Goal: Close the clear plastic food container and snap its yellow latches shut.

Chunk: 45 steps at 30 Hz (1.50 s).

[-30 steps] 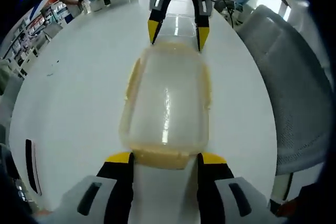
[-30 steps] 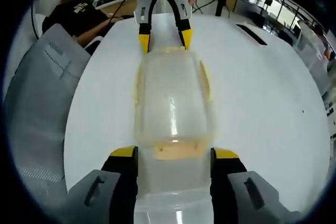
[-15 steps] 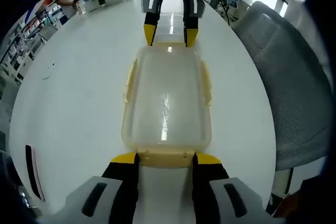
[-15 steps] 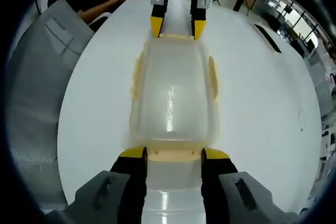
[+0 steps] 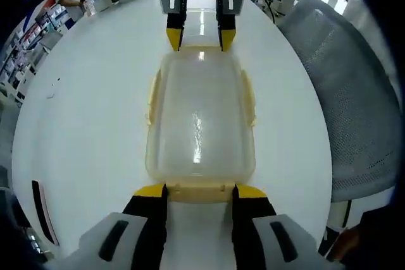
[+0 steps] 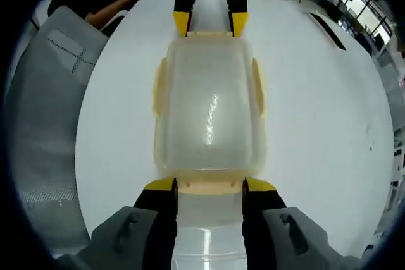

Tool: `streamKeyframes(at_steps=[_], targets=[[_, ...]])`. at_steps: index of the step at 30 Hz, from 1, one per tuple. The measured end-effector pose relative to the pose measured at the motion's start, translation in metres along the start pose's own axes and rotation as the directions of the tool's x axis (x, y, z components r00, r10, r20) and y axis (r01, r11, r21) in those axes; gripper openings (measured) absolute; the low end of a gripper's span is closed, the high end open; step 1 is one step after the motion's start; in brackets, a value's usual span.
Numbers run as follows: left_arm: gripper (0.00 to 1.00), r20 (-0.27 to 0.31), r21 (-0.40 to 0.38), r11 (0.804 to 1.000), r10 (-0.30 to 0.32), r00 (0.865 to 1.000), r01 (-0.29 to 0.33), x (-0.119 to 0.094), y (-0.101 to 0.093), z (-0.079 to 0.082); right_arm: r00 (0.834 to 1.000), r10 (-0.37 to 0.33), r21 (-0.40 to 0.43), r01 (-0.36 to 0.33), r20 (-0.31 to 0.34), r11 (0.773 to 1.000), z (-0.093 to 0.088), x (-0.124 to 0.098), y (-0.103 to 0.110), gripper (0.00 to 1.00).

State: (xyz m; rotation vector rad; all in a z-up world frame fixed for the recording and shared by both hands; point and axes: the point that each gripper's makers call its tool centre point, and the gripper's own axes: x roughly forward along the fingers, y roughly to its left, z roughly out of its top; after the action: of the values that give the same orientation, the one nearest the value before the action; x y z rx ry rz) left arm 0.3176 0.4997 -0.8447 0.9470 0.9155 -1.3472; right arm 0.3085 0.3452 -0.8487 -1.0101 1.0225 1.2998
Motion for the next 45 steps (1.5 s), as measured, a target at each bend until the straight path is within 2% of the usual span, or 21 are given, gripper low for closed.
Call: streamKeyframes(at_steps=[8,14,17,22,26,29,31,34,38,42,45], targets=[[0.34,-0.015,0.001,1.0,0.001,1.0,-0.001,-0.002,-0.001,-0.001,0.999,0.001,0.002,-0.001,-0.038,1.0,-0.001,-0.001,-0.001,0.36],[0.33,-0.022,-0.002,1.0,-0.002,1.0,0.002,-0.002,0.0,-0.002,0.995,-0.001,0.004,0.001,-0.101,1.0,-0.001,0.0,-0.001,0.35],[0.33,-0.021,-0.008,1.0,-0.003,1.0,0.003,-0.002,0.0,-0.002,0.994,0.0,0.004,0.001,-0.109,1.0,-0.002,0.0,-0.001,0.35],[0.33,-0.042,-0.011,1.0,-0.003,0.999,0.002,-0.002,0.001,-0.003,0.995,0.001,0.005,-0.001,-0.099,1.0,-0.003,0.0,-0.001,0.36],[0.33,-0.041,-0.006,1.0,-0.001,0.999,0.001,-0.003,0.001,-0.003,0.997,0.001,0.008,0.0,-0.076,1.0,-0.004,-0.001,-0.001,0.36],[0.33,-0.014,-0.005,1.0,0.0,1.0,0.0,-0.004,0.001,-0.004,0.998,0.006,0.016,-0.005,-0.056,1.0,-0.003,-0.001,0.0,0.36],[0.33,-0.032,-0.02,1.0,0.009,0.999,-0.009,-0.004,0.001,-0.004,0.999,-0.016,0.005,0.016,-0.051,1.0,-0.002,-0.001,-0.001,0.36],[0.33,-0.032,-0.02,1.0,0.016,0.999,-0.017,-0.005,0.0,-0.004,0.999,-0.007,0.017,0.007,-0.048,1.0,-0.002,-0.004,-0.001,0.36],[0.33,-0.023,-0.017,1.0,0.022,0.999,-0.022,-0.021,0.0,0.001,0.999,-0.002,0.009,0.002,-0.039,1.0,0.001,-0.011,0.0,0.36],[0.33,-0.016,-0.033,0.999,0.018,1.0,-0.019,-0.033,-0.001,0.002,1.0,0.007,0.001,-0.007,0.006,1.0,0.009,-0.026,-0.002,0.36],[0.33,-0.014,-0.031,0.999,0.035,0.999,-0.036,-0.042,-0.001,0.004,1.0,-0.013,-0.041,0.014,0.028,0.999,0.015,-0.041,-0.005,0.36]])
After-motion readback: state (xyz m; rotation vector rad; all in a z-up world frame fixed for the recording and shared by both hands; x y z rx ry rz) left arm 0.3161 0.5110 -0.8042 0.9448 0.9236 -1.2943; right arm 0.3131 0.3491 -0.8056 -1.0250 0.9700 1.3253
